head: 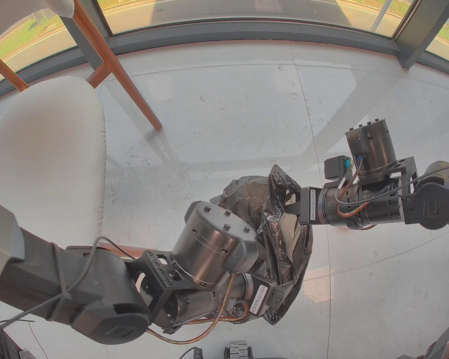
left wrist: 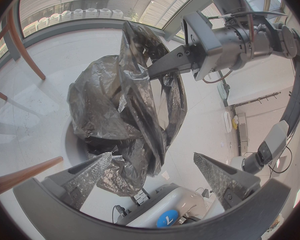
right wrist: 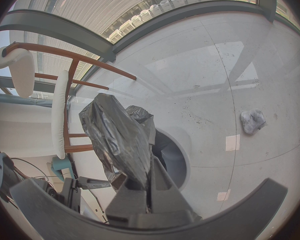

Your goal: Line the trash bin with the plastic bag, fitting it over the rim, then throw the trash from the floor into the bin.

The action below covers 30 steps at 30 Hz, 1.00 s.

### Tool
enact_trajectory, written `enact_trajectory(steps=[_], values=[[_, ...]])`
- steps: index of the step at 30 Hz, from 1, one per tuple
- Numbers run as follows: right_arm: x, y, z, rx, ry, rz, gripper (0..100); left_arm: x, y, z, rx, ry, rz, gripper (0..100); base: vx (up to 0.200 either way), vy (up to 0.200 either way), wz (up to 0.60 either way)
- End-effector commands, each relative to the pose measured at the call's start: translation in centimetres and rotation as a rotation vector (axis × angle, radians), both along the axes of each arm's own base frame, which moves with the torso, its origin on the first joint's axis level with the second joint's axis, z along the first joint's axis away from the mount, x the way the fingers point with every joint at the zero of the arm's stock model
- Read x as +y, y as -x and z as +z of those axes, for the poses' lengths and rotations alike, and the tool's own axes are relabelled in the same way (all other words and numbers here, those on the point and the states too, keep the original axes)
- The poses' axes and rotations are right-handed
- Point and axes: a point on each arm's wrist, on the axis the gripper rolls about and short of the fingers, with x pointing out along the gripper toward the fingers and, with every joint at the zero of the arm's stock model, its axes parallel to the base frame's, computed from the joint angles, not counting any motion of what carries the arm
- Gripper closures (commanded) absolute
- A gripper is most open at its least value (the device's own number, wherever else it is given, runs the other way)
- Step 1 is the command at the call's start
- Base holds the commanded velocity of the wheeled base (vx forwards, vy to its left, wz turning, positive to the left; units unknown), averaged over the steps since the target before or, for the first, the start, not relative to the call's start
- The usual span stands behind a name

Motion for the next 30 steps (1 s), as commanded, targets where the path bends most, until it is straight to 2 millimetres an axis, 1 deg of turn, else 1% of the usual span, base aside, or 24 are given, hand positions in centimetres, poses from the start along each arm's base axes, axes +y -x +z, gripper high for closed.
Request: enact_trajectory(steps=[1, 4, 8, 13, 15, 17, 20, 22, 24, 27, 30], values=[[-0.1, 0.0, 0.1, -0.002, -0.002, -0.003, 100, -1.8, -1.2, -1.5, 0.011, -0.024, 0.002, 0, 0.0, 0.0, 0.0], [-0.3, -0.2, 0.1, -0.003, -0.004, -0.011, 100, -2.6, -1.8, -1.7, 0.007, -0.017, 0.002, 0, 0.0, 0.0, 0.0], [-0.3, -0.3, 0.5, -0.015, -0.011, -0.011, 100, -3.2, -2.3, -2.3, 0.014, -0.023, 0.005, 0, 0.0, 0.0, 0.0], [-0.4, -0.3, 0.7, -0.02, -0.014, -0.014, 100, -3.2, -2.4, -2.7, 0.017, -0.03, 0.007, 0, 0.0, 0.0, 0.0], [-0.4, -0.3, 0.7, -0.022, -0.014, -0.014, 100, -2.9, -3.0, -2.7, 0.014, -0.033, 0.027, 0, 0.0, 0.0, 0.0], [-0.4, -0.3, 0.8, -0.024, -0.015, -0.014, 100, -3.0, -3.4, -2.8, 0.014, -0.033, 0.036, 0, 0.0, 0.0, 0.0], [-0.4, -0.4, 1.0, -0.028, -0.019, -0.014, 100, -3.0, -4.2, -2.4, -0.001, -0.022, 0.058, 0, 0.0, 0.0, 0.0], [-0.4, -0.4, 0.9, -0.027, -0.019, -0.014, 100, -3.7, -5.0, -2.7, -0.013, -0.026, 0.079, 0, 0.0, 0.0, 0.0], [-0.4, -0.4, 0.9, -0.027, -0.019, -0.014, 100, -4.0, -5.2, -2.6, -0.019, -0.019, 0.08, 0, 0.0, 0.0, 0.0], [-0.3, -0.4, 0.9, -0.028, -0.019, -0.013, 100, -4.3, -5.5, -3.3, -0.013, -0.029, 0.081, 0, 0.0, 0.0, 0.0], [-0.3, -0.3, 0.8, -0.024, -0.017, -0.011, 100, -4.9, -5.9, -3.4, -0.018, -0.02, 0.082, 0, 0.0, 0.0, 0.0]])
